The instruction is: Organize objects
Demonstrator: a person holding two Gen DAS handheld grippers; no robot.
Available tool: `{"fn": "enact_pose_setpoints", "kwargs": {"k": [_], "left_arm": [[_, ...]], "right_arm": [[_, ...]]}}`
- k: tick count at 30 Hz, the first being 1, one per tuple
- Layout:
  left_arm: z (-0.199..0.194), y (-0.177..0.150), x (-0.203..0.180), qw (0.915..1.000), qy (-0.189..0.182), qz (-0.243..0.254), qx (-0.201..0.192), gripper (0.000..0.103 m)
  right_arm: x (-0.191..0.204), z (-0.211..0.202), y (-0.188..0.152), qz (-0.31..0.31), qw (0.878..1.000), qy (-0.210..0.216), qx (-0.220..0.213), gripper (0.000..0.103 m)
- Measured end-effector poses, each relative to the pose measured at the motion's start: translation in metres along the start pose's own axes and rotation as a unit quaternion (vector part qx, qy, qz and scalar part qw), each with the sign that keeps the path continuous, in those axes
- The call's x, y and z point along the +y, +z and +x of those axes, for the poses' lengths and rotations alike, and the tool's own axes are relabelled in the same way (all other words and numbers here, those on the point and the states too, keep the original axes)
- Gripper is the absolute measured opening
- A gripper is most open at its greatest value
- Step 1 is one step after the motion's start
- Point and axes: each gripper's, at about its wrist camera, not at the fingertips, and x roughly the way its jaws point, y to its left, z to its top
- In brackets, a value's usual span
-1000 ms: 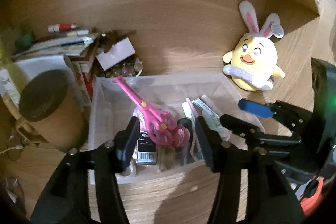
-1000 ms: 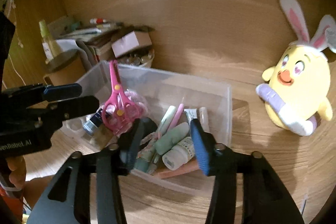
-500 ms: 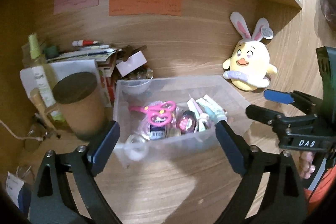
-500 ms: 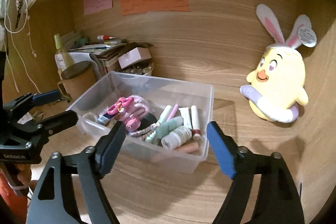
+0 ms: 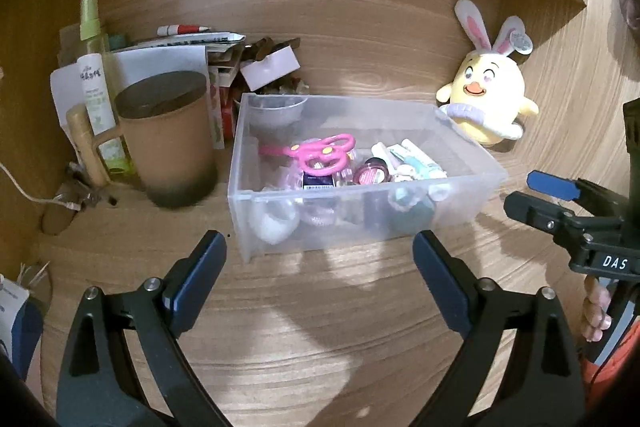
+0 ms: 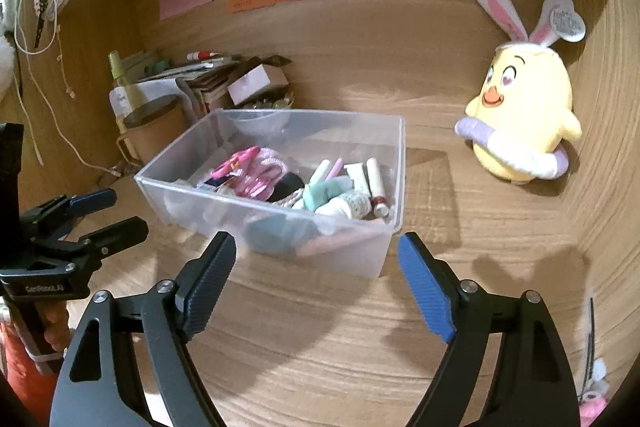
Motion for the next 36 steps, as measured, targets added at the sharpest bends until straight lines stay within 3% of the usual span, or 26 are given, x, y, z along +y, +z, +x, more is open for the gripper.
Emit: {"fn": "enact_pose_setpoints", "kwargs": {"k": [36], "left_arm": [[-0.008,-0.006,-0.015,0.9998,-0.004,0.019,-0.011,0.095]], "right_arm": [[0.013,-0.003,-0.009,0.007,0.999,0.039,0.009,0.081]]}}
